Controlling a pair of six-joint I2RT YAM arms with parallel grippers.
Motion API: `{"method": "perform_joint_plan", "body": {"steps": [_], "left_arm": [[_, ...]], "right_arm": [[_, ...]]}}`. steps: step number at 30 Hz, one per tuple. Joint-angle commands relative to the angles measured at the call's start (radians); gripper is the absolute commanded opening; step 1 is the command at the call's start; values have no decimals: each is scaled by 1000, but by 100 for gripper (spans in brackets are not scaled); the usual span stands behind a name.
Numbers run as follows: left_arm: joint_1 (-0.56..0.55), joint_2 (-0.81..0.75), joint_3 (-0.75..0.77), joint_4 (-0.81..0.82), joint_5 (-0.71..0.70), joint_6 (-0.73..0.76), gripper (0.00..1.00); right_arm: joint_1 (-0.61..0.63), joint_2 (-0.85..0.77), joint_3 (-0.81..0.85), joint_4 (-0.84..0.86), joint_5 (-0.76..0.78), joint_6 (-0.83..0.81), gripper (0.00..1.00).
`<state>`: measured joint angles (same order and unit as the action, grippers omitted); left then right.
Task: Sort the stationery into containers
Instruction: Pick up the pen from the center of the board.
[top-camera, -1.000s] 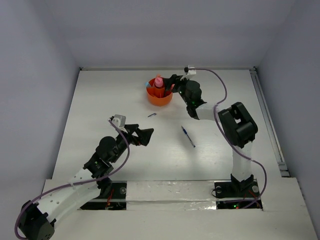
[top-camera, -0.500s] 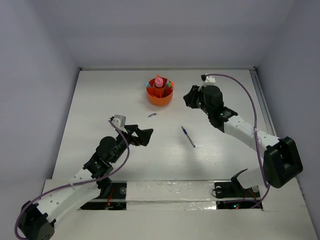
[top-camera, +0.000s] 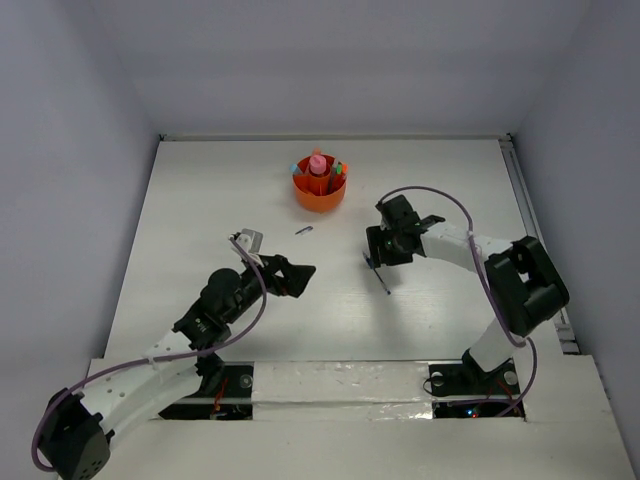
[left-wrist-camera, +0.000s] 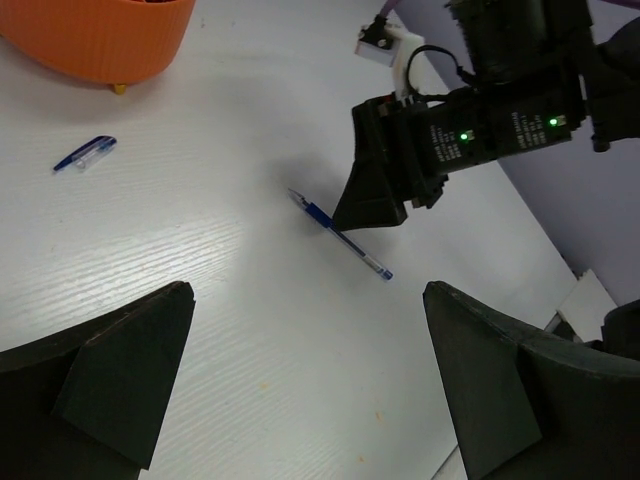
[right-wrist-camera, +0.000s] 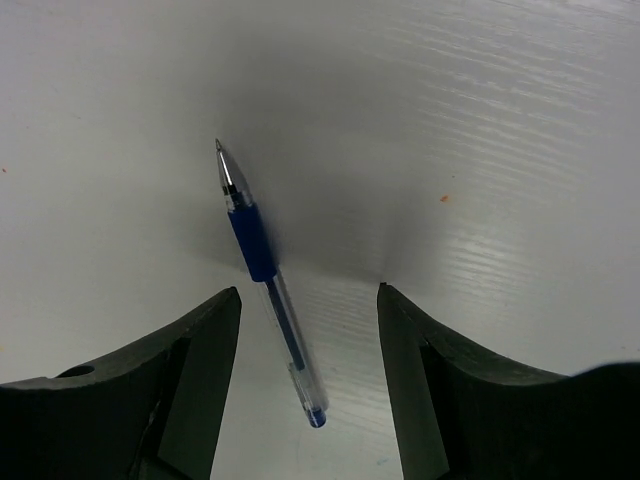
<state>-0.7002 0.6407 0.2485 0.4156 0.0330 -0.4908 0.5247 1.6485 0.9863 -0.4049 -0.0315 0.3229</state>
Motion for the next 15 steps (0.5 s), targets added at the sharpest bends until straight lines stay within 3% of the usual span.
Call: {"method": "perform_joint_plan", "body": {"steps": [1, 6, 10, 12, 13, 15], "left_arm": [[-5, -27, -15, 77, 62, -43, 99], [-5, -7, -46, 98, 97, -83, 99], [-5, 10, -63, 98, 110, -103, 99], [-5, 10, -69, 100, 111, -107, 96], [-5, 10, -69, 101, 113, -109, 94], [-5, 11, -72, 103, 114, -111, 90]], "right_arm": [[43, 31, 71, -31, -13, -36, 63], [98, 141, 127, -54, 70, -31, 56], [135, 227, 184, -94, 140, -27, 42], [144, 255, 206, -107, 163, -22, 27], [144, 273, 210, -110, 174, -19, 13], [144, 278, 209, -88, 162, -16, 1]]}}
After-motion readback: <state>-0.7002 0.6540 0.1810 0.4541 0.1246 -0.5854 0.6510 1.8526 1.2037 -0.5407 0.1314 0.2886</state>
